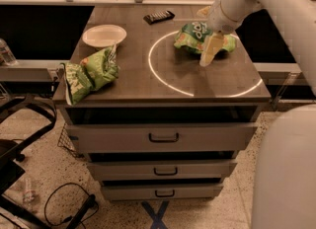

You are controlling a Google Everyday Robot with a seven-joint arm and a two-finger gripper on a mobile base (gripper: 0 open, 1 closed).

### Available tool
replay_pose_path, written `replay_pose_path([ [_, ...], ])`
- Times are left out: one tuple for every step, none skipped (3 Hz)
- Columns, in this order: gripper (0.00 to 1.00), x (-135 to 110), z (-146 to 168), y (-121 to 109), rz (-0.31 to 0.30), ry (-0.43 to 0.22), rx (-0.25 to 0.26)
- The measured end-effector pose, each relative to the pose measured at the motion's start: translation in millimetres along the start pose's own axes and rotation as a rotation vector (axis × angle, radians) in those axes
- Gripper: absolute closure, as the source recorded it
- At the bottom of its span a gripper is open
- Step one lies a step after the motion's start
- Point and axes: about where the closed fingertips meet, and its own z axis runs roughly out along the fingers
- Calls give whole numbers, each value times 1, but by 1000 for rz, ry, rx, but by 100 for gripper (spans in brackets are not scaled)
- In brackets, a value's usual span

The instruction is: Pick green rice chip bag

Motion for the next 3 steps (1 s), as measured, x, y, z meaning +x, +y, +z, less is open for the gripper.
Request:
replay_pose_path([
  [18,11,28,2,41,-26,-28],
  [40,11,29,0,49,-31,-33],
  [64,10,27,-1,49,-31,-33],
])
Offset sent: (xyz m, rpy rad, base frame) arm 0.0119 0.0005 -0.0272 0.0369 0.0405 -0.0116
